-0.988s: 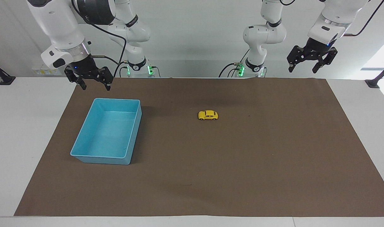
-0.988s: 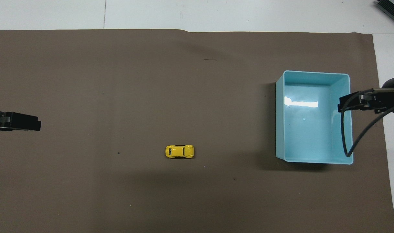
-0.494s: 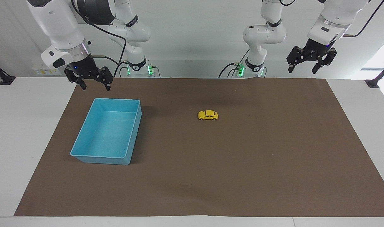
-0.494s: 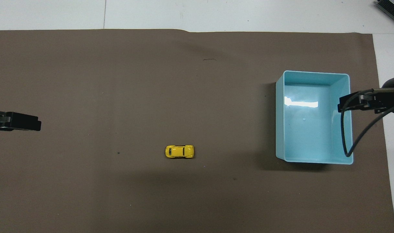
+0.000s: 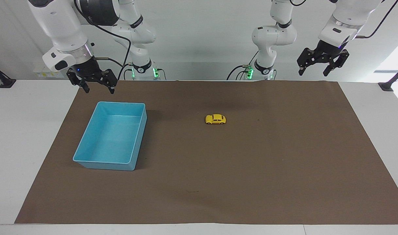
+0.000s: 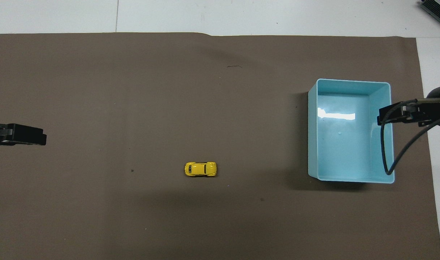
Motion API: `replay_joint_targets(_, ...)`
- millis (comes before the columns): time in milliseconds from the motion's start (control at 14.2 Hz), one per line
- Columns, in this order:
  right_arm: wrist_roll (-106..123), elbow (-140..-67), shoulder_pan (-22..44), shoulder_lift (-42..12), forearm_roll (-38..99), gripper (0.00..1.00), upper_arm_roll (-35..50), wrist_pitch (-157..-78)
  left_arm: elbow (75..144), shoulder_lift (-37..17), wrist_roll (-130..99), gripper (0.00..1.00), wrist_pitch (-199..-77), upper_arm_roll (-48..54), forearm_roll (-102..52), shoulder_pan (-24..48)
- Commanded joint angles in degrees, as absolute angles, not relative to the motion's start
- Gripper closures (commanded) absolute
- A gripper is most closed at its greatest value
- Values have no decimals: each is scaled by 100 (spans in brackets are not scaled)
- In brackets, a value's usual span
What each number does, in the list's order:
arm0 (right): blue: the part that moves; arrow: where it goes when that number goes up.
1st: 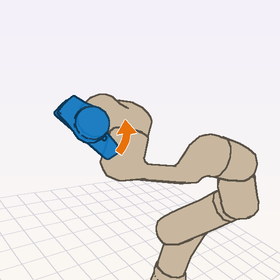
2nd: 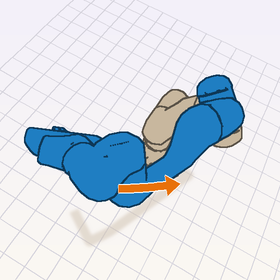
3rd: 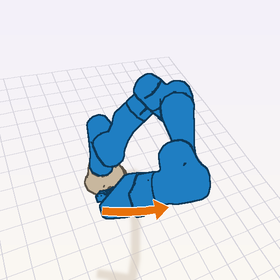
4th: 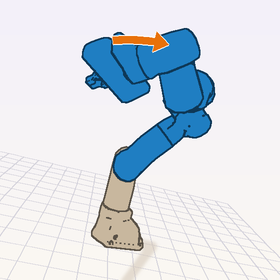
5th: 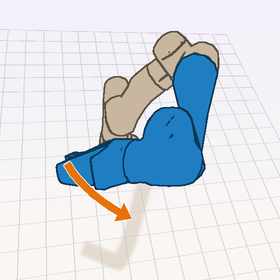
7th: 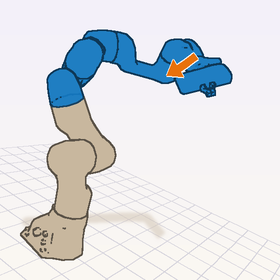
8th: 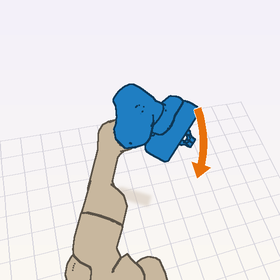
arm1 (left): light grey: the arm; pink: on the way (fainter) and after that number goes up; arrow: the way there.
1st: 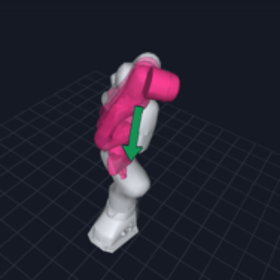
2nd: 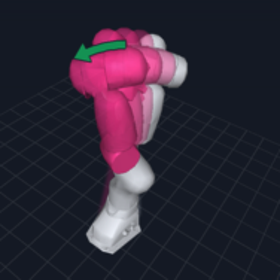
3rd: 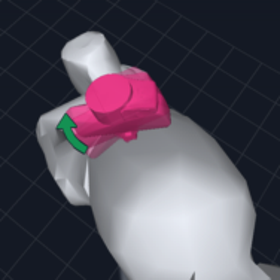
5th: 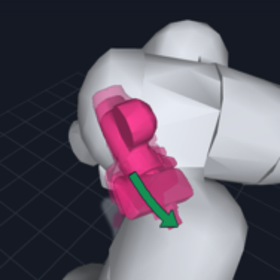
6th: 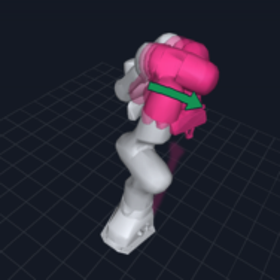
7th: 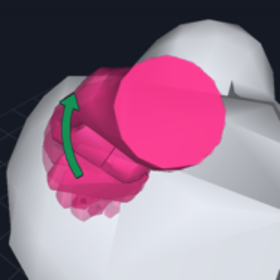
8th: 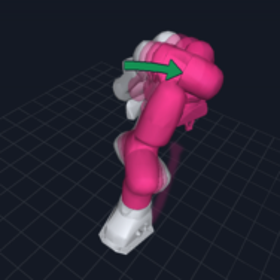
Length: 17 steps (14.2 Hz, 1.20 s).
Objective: Wind up and store yellow beetle car
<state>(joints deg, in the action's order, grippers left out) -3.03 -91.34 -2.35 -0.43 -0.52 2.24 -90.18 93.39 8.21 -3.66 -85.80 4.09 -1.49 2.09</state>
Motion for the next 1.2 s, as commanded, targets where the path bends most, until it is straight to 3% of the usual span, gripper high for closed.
replay_joint_targets(0, -167, -9193, -272, 35, -9, 0, 229, -9044, 9404, 826, -1069, 0, -8596, 404, -237, 246)
replay_joint_targets(847, -167, -9193, -272, 35, -9, 0, 229, -9044, 9491, 835, -7052, 0, -8587, 466, -781, 316)
replay_joint_targets(1129, -167, -9193, -272, 35, -9, 0, 229, -9044, 9808, 783, -9135, 0, -8857, 466, -782, 729)
